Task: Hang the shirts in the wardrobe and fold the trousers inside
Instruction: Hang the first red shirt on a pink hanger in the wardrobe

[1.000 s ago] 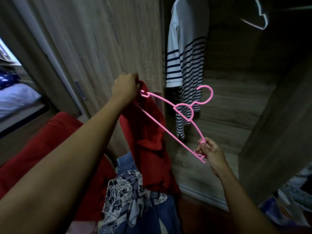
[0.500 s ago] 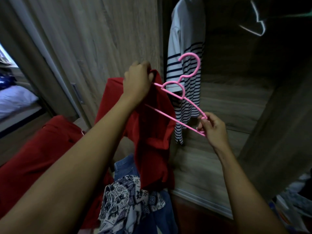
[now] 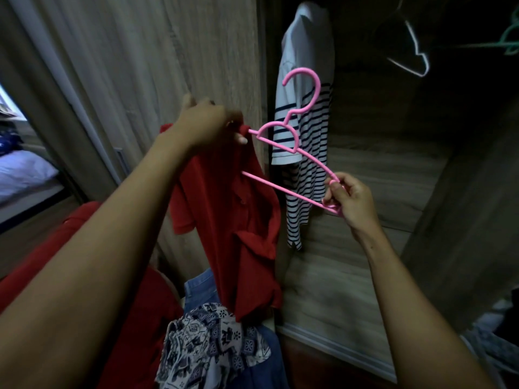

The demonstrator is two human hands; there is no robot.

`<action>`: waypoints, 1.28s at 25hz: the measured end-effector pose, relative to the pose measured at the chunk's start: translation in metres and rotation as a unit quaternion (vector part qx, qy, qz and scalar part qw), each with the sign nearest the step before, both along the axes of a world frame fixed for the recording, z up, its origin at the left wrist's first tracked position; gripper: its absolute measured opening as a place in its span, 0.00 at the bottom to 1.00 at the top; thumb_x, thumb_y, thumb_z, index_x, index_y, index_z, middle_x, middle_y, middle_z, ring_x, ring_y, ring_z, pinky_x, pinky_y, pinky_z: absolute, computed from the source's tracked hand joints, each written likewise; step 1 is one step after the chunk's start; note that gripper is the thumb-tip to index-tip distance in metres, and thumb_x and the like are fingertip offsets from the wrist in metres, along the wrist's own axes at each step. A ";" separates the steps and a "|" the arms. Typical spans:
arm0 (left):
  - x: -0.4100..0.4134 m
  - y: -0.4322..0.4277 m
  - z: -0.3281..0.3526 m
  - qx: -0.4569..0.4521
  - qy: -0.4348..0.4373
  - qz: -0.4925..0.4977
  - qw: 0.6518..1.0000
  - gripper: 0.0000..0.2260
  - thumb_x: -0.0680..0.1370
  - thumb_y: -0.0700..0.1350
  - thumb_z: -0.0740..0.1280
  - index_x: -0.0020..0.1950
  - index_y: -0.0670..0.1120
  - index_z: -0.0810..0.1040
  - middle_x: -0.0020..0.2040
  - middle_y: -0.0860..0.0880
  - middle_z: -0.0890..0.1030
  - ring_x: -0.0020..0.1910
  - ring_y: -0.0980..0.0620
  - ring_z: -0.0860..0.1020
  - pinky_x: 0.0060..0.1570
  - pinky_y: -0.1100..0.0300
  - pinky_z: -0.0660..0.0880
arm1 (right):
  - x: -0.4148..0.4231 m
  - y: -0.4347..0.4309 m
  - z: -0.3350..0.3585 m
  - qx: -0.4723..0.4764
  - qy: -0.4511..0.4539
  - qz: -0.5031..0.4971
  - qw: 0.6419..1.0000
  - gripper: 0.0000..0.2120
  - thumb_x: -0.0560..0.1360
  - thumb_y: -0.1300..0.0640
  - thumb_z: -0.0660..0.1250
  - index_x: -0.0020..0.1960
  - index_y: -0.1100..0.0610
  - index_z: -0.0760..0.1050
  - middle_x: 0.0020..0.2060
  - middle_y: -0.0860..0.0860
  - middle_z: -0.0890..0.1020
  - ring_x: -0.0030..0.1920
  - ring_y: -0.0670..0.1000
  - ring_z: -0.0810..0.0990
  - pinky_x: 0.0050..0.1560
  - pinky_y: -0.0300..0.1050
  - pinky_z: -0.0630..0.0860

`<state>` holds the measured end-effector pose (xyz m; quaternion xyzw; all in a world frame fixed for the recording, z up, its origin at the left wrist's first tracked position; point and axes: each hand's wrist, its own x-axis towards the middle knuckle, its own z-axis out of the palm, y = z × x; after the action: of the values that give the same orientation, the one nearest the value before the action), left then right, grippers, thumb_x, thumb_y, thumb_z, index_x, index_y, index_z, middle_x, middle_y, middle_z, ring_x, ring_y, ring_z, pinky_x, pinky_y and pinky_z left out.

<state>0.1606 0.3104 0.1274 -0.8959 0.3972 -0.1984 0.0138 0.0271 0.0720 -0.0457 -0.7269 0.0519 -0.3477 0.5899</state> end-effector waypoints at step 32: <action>0.050 0.103 -0.054 -0.265 -0.047 0.059 0.961 0.06 0.76 0.46 0.67 0.51 0.46 0.76 0.47 0.39 0.81 0.46 0.37 0.78 0.36 0.55 0.65 | 0.072 0.010 0.047 -0.032 0.114 -0.060 0.991 0.08 0.72 0.65 0.68 0.38 0.54 0.78 0.30 0.47 0.77 0.24 0.35 0.70 0.29 0.33 0.67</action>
<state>0.2103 0.4137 0.0739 -0.8789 0.2757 -0.3372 -0.1944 0.0988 0.0816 0.0014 -0.7757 0.1517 -0.2985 0.5349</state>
